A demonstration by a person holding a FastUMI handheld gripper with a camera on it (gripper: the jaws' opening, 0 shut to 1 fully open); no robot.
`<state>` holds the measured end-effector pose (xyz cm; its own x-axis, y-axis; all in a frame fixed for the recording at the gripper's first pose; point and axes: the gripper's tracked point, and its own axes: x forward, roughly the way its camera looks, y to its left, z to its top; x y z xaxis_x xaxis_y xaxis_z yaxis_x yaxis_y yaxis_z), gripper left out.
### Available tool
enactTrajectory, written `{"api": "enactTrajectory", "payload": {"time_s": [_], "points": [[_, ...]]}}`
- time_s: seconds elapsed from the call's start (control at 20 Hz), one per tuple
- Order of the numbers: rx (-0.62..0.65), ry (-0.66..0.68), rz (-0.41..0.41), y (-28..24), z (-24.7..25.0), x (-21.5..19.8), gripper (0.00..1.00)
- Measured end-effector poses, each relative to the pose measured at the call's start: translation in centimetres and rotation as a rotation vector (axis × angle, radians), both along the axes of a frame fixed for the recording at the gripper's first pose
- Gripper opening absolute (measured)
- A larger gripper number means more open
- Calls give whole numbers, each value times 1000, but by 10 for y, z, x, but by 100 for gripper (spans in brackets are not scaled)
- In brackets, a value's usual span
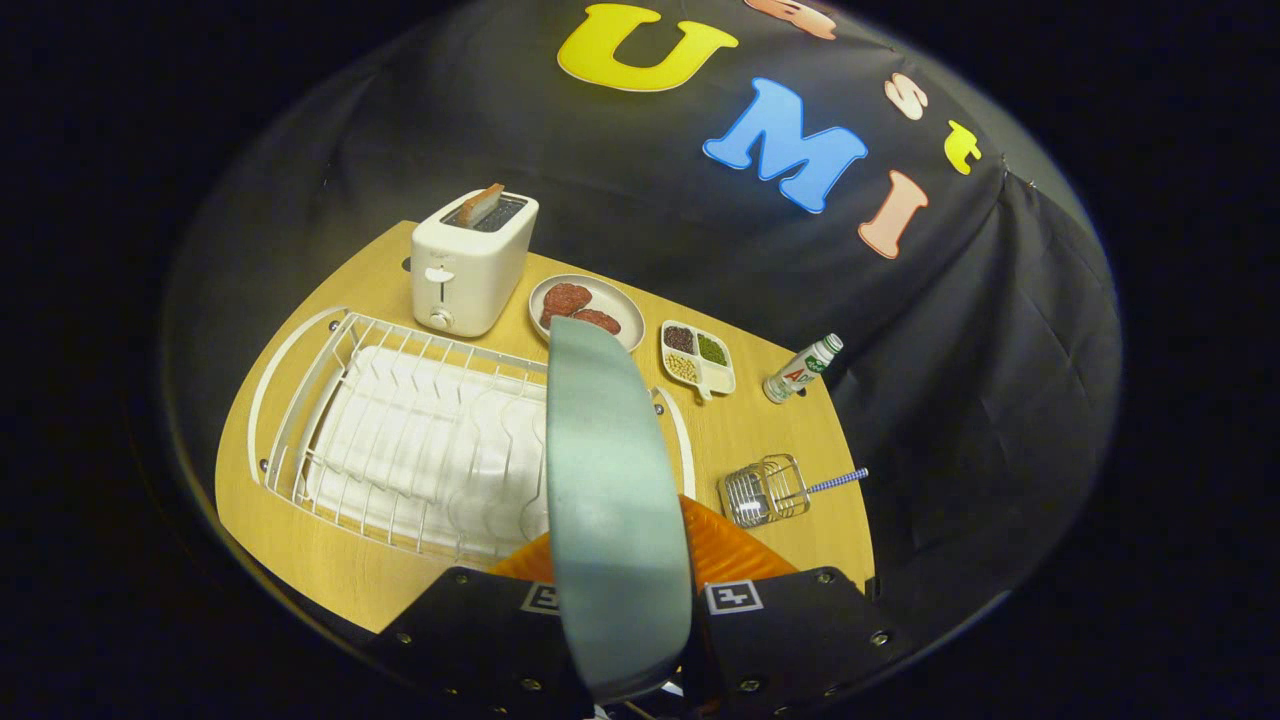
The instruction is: Take the plate from the dish rack, then take the spoon from the basket and place it into the plate.
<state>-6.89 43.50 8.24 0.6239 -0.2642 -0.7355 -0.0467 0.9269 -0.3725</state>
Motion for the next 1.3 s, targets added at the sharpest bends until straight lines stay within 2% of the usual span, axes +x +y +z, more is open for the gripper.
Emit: {"api": "enactTrajectory", "payload": {"time_s": [0.3,0.45,0.6,1.0,1.15,1.3], "points": [[89,46,10,-15,-21,-77,37],[122,100,39,-24,-47,-104,36],[207,160,45,-29,-83,-123,36],[549,274,-12,-36,-141,-138,36],[692,283,-43,-31,-150,-130,36],[818,300,-41,-24,-161,-123,36]]}}
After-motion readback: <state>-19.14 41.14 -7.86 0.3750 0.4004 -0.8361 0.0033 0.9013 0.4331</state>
